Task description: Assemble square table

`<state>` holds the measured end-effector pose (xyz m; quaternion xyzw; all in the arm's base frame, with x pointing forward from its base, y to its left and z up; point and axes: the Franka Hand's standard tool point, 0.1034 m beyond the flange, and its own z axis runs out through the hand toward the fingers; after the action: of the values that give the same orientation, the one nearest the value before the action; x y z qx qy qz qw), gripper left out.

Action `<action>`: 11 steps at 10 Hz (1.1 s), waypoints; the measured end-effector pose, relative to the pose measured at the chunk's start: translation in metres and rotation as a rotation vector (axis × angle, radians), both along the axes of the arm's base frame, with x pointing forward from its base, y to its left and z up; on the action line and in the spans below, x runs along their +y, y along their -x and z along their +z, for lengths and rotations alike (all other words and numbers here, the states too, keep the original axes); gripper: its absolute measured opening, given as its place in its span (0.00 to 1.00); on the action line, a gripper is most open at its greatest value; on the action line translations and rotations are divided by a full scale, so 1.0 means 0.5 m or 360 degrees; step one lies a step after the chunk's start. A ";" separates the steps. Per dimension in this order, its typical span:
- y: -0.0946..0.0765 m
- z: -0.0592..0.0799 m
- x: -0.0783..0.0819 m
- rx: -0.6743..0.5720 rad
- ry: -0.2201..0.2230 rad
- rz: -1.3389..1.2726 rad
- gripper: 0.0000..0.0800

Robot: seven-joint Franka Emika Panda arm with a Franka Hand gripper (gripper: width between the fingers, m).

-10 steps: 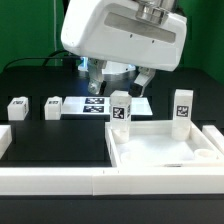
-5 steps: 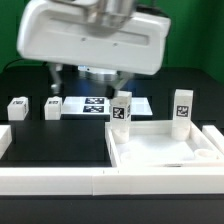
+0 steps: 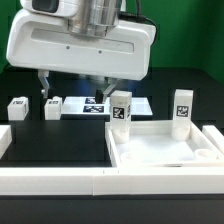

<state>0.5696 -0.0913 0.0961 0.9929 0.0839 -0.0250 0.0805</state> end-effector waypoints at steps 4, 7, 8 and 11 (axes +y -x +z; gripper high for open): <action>0.140 -0.058 -0.112 0.0190 -0.0095 -0.0294 0.81; 0.137 -0.057 -0.109 0.0185 -0.0091 -0.0287 0.81; 0.142 -0.060 -0.113 0.0187 -0.0103 -0.0281 0.81; 0.269 -0.107 -0.127 0.0277 -0.0147 -0.0377 0.81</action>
Offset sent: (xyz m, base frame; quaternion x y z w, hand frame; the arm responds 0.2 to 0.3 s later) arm -0.0474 -0.0251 -0.0250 0.0799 -0.0875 0.0531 0.9915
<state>0.4353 -0.1551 0.0423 0.9926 -0.0261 -0.1165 0.0236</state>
